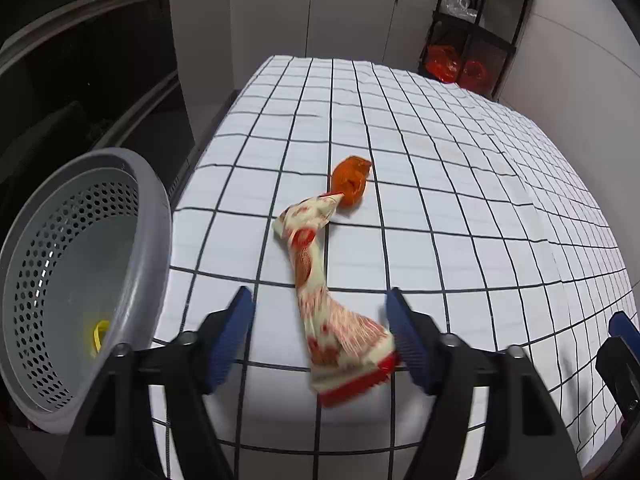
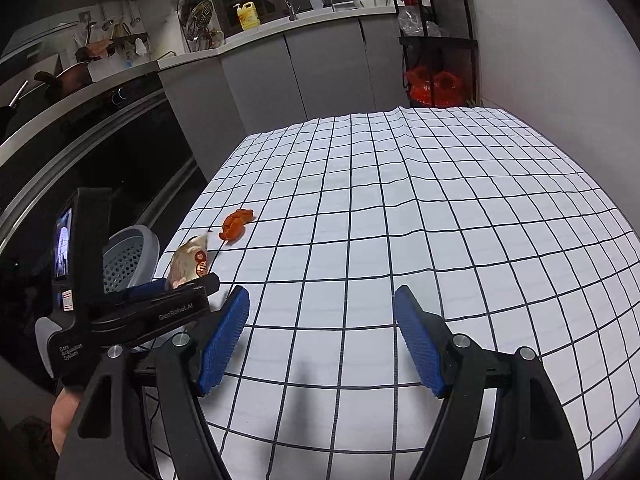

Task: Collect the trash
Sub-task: 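Move the left tool to the red-and-white snack wrapper and close on it, then carry the wrapper over the wastebasket with the left tool while the right tool grasps the orange peel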

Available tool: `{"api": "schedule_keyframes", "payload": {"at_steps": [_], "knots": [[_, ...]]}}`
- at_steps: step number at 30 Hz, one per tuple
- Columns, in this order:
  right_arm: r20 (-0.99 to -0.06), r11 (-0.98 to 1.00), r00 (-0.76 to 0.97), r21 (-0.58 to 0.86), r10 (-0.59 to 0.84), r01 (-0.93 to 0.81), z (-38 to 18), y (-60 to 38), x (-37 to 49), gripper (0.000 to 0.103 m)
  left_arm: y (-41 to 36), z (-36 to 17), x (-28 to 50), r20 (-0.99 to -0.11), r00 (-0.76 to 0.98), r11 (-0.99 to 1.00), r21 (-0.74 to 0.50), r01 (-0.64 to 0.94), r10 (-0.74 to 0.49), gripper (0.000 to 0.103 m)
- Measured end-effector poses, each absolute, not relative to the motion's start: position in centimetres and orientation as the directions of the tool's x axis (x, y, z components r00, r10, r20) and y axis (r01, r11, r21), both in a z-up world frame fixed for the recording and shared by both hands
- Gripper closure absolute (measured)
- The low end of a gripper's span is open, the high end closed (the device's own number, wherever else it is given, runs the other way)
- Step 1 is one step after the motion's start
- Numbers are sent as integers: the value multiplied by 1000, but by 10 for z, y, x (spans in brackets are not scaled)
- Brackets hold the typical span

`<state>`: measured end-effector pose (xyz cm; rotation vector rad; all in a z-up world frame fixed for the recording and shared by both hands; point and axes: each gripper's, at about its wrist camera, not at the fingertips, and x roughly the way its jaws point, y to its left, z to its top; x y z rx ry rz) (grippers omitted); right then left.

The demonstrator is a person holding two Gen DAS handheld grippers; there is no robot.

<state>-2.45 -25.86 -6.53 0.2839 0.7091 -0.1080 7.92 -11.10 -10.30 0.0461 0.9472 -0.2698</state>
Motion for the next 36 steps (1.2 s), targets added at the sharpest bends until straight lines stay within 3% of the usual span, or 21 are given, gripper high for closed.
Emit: {"api": "schedule_keyframes", "payload": {"at_steps": [4, 6, 15, 24, 33, 36], "knots": [[-657, 957, 754, 220, 4, 187, -66, -256, -23, 31, -108, -106, 76, -806, 556, 965, -70, 254, -205, 66], [-660, 957, 751, 226, 11, 184, -68, -256, -21, 31, -104, -105, 75, -805, 550, 961, -88, 264, -224, 69], [-674, 960, 737, 238, 54, 148, -77, -241, 3, 31, -63, -61, 45, -728, 650, 962, -46, 270, -217, 70], [-727, 972, 675, 228, 126, 64, -96, -207, 91, 31, -11, -51, 45, -711, 692, 985, -10, 173, -129, 70], [-794, 993, 607, 100, 37, 69, -112, -171, 151, 32, 31, -59, 46, -725, 687, 996, 8, 84, -52, 70], [-809, 990, 586, 117, 47, 83, -115, -170, 156, 32, 40, -61, 43, -723, 689, 997, 12, 70, -40, 70]]}}
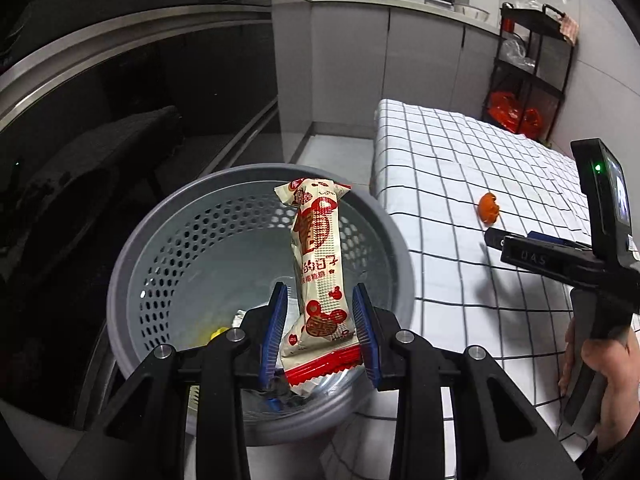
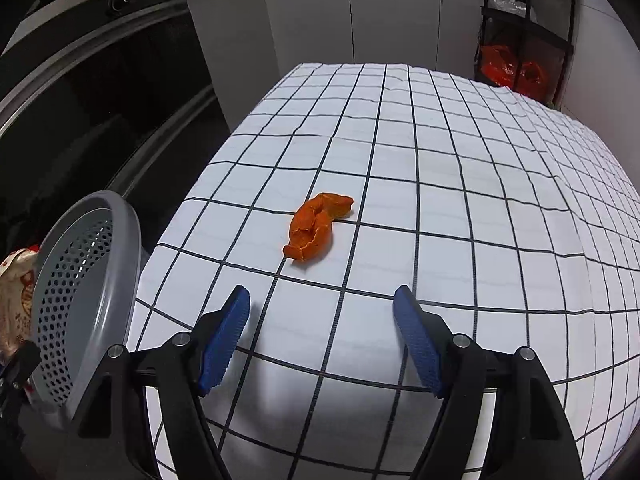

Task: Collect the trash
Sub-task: 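Carry the wrapper over the wastebasket with the left tool while the right tool grasps the orange peel, then carry the orange peel over the wastebasket with the right tool while the left tool holds the wrapper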

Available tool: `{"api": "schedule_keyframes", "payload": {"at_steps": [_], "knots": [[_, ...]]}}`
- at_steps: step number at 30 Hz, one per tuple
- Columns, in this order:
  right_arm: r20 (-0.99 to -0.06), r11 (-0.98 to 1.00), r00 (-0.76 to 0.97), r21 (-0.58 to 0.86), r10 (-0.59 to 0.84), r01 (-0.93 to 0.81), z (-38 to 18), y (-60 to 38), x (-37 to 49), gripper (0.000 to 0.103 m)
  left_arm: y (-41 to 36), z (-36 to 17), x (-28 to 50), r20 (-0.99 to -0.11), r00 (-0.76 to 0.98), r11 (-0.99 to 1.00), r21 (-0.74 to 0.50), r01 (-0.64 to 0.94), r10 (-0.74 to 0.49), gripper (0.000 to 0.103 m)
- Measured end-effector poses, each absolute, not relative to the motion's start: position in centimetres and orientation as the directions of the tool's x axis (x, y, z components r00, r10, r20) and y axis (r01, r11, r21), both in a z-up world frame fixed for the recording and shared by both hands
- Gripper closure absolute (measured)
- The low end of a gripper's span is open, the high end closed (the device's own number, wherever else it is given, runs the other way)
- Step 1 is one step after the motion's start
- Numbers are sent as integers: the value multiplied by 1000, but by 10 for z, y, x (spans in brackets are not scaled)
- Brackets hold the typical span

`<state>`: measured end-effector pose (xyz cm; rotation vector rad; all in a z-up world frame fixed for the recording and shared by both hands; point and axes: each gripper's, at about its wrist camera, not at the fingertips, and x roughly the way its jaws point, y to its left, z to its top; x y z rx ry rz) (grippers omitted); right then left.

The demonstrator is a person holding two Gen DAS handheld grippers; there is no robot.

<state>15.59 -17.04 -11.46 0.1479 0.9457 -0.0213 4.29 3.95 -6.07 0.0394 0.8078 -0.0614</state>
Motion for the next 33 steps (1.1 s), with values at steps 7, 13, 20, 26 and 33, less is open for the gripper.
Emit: {"api": "schedule_keyframes", "payload": {"at_steps": [7, 13, 20, 26, 33], "knots": [[-822, 982, 562, 172, 97, 82, -105, -182, 153, 32, 51, -63, 38, -725, 687, 998, -14, 55, -48, 70], [-818, 982, 570, 161, 78, 96, -96, -183, 162, 32, 50, -62, 41, -726, 685, 998, -27, 59, -60, 70], [-826, 988, 563, 100, 17, 118, -113, -171, 188, 32, 53, -57, 40, -721, 691, 998, -19, 52, -50, 70], [-819, 989, 574, 82, -4, 125, -115, -169, 196, 54, 57, -57, 41, -723, 689, 999, -19, 43, -43, 70], [-786, 987, 617, 126, 41, 95, -117, -174, 184, 81, 54, -57, 40, -723, 689, 998, -26, 50, -54, 70]]}}
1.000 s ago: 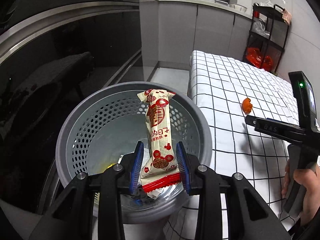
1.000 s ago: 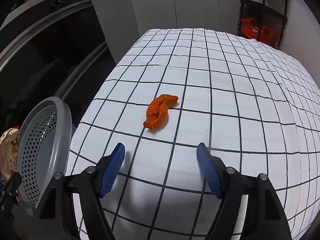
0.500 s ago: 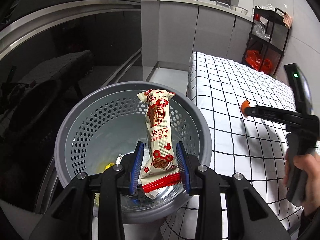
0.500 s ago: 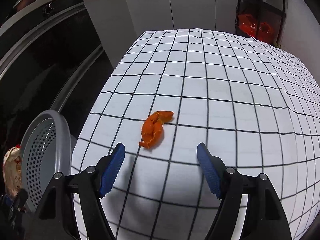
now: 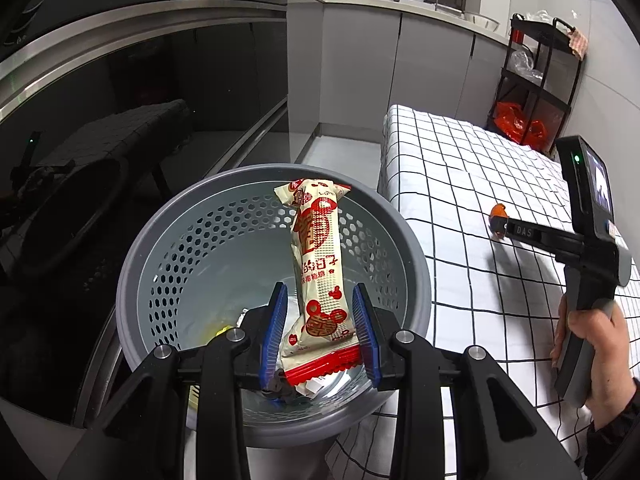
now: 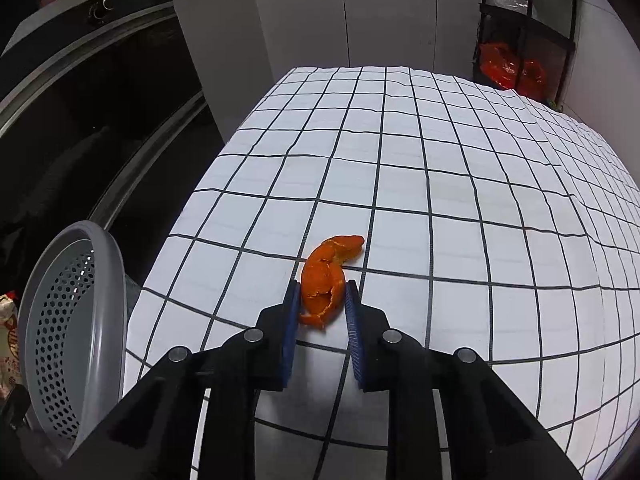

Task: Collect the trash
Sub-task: 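Carry the orange peel over the wastebasket with the right tool while the left tool holds the wrapper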

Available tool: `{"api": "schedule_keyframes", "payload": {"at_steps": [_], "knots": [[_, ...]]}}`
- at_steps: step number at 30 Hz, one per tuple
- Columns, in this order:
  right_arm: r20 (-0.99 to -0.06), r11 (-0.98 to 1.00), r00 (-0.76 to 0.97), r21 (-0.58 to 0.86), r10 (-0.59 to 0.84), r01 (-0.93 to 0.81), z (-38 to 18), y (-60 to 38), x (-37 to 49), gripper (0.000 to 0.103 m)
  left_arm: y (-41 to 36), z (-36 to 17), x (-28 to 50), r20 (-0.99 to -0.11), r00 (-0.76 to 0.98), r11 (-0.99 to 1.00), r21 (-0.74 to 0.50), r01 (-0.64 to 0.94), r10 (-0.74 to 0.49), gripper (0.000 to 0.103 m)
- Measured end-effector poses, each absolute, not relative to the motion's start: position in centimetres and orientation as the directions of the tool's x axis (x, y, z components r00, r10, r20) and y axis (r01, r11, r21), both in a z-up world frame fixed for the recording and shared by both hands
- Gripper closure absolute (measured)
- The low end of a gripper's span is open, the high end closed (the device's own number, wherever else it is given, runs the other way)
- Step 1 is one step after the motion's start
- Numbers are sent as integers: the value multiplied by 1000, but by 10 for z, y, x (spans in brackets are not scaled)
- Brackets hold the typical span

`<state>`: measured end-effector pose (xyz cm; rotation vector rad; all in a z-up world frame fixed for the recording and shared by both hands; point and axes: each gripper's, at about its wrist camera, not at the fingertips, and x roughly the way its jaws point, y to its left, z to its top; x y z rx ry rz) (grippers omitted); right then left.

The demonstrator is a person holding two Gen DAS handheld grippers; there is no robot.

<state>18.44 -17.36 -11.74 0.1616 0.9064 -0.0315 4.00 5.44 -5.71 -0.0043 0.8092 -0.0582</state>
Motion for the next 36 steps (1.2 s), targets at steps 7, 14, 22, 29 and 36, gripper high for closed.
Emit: {"api": "schedule_keyframes", "payload": {"at_steps": [7, 14, 22, 29, 36], "knots": [[-728, 986, 681, 158, 80, 53, -109, -169, 157, 83, 55, -56, 40, -720, 691, 998, -30, 58, -62, 70], [-701, 972, 701, 229, 134, 43, -108, -179, 141, 83, 58, -50, 38, -715, 696, 998, -34, 57, -64, 70], [-687, 972, 710, 233, 153, 17, -103, -180, 124, 83, 57, -41, 34, -707, 705, 998, -28, 56, -59, 70], [-686, 974, 710, 225, 159, -1, -101, -178, 117, 83, 56, -39, 27, -704, 709, 998, -13, 62, -53, 70], [-683, 978, 714, 206, 155, -16, -98, -172, 110, 83, 58, -37, 28, -706, 708, 999, 0, 54, -38, 70]]}}
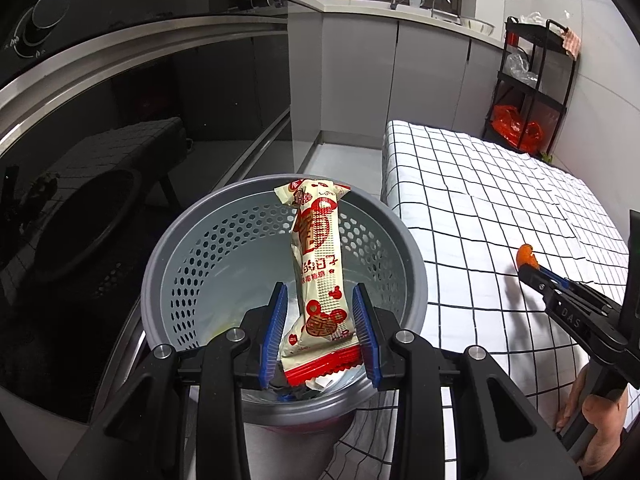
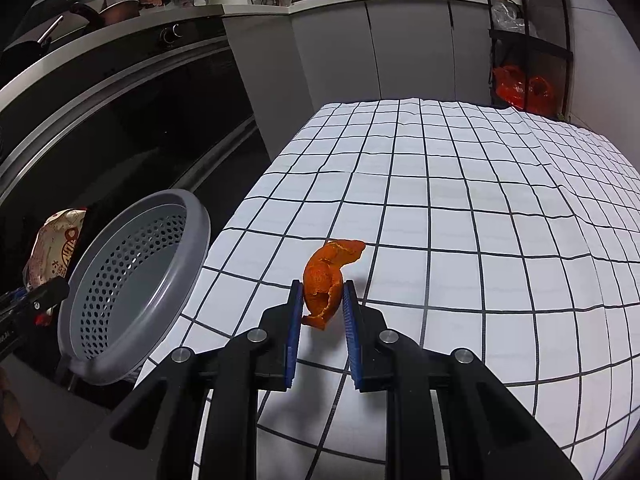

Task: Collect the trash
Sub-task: 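Carry the orange peel over the wastebasket with the right tool while the left tool holds the wrapper, then open both tools to drop the wrapper and peel into the wastebasket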

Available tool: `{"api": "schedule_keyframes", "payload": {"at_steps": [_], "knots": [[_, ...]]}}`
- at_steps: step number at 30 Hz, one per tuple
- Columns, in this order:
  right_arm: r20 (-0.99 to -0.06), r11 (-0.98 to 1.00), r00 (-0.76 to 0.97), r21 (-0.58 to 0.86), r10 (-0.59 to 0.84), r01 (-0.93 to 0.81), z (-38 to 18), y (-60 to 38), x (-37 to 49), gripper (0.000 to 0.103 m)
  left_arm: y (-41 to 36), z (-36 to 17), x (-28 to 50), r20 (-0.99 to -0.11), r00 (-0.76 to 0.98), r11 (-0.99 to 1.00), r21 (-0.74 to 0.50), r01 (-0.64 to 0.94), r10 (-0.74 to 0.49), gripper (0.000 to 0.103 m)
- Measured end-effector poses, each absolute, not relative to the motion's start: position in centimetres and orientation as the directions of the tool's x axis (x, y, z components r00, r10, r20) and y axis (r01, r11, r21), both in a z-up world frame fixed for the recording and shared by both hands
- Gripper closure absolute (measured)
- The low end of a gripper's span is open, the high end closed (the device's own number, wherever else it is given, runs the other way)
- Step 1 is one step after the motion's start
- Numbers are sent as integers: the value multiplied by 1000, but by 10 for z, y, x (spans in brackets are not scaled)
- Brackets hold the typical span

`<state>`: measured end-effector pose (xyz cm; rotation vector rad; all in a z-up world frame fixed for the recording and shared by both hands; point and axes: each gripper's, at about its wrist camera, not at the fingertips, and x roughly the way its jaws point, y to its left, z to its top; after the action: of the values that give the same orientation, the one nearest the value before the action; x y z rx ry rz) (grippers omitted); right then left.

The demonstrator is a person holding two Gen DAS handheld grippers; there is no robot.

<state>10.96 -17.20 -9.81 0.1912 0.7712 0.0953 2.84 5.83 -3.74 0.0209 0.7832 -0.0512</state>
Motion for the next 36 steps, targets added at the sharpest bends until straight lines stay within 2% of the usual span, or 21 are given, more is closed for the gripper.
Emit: {"api": "schedule_keyframes", "payload": {"at_steps": [20, 36], "knots": [[-608, 944, 724, 250, 325, -214, -37, -94, 116, 83, 87, -33, 40, -689, 725, 1000, 24, 3, 14, 70], [-686, 907, 601, 236, 409, -348, -43, -23, 152, 83, 113, -45, 77, -731, 681, 999, 9, -38, 32, 68]]}}
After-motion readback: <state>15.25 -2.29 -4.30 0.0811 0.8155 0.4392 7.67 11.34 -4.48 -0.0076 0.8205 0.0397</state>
